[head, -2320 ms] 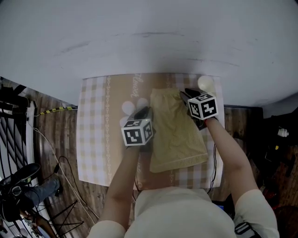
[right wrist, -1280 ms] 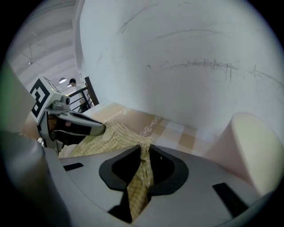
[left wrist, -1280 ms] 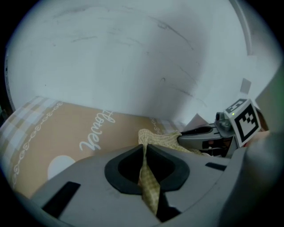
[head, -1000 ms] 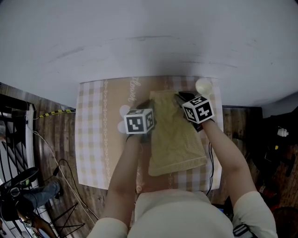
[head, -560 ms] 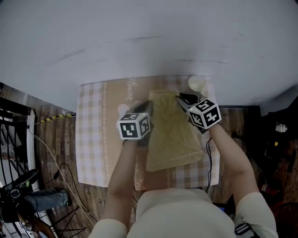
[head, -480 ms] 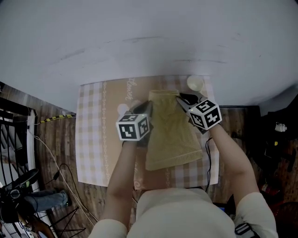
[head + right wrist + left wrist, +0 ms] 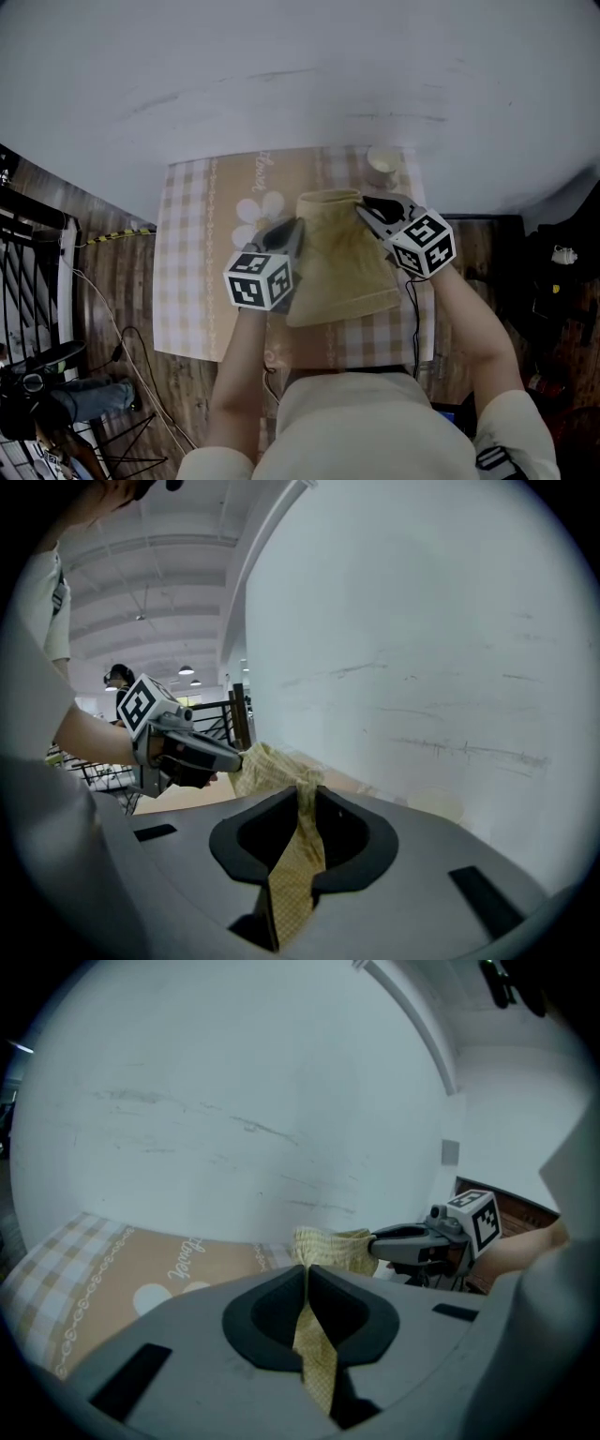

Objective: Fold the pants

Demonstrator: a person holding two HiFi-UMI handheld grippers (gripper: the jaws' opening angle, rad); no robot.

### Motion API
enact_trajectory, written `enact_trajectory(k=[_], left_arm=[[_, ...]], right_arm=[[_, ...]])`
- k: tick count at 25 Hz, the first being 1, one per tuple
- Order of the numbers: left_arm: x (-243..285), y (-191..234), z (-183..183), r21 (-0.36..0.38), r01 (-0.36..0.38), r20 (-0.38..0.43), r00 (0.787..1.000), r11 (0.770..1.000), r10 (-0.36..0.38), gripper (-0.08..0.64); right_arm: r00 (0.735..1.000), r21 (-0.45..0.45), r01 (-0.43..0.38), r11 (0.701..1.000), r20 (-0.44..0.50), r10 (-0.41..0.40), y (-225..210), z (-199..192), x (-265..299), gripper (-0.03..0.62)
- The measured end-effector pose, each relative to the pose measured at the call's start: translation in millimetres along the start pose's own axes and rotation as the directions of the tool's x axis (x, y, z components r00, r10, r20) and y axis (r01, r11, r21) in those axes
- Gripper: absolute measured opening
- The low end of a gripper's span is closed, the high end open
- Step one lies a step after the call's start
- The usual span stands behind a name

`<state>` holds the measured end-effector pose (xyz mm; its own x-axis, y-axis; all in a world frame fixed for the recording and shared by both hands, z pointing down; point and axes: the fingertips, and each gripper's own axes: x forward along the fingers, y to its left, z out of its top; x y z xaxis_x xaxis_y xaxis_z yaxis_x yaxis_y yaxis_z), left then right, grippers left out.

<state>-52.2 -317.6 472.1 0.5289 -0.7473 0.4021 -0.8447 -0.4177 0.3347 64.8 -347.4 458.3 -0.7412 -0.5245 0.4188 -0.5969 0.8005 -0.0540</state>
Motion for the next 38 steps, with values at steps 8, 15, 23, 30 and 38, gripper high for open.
enact_trajectory(k=[8, 15, 23, 30, 38], left_arm=[[-41, -37, -52, 0.117, -0.021, -0.03, 0.999, 0.993, 0.025, 0.017], [-56, -57, -98, 0.1, -0.04, -0.072, 0.996, 0.994, 0.047, 0.017], [-70, -67, -151, 0.119, -0.081, -0.156, 0.983, 0.99, 0.1, 0.017], [-78, -68, -178, 0.097, -0.11, -0.185, 0.975, 0.989, 0.126, 0.017], [-82, -73, -200, 0.07, -0.12, -0.217, 0.967, 0.99, 0.133, 0.018]], right_arm=[[0.997, -0.044, -0.075, 0.996, -0.011, 0.074, 44, -29, -35, 0.054], [0.995, -0.041, -0.093, 0.995, -0.049, 0.091, 67, -67, -52, 0.054], [0.986, -0.004, -0.125, 0.992, -0.112, 0.124, 98, -116, -67, 0.054], [0.983, 0.026, -0.117, 0.993, -0.139, 0.119, 112, -142, -74, 0.054], [0.976, 0.06, -0.12, 0.991, -0.175, 0.129, 121, -161, -79, 0.055]])
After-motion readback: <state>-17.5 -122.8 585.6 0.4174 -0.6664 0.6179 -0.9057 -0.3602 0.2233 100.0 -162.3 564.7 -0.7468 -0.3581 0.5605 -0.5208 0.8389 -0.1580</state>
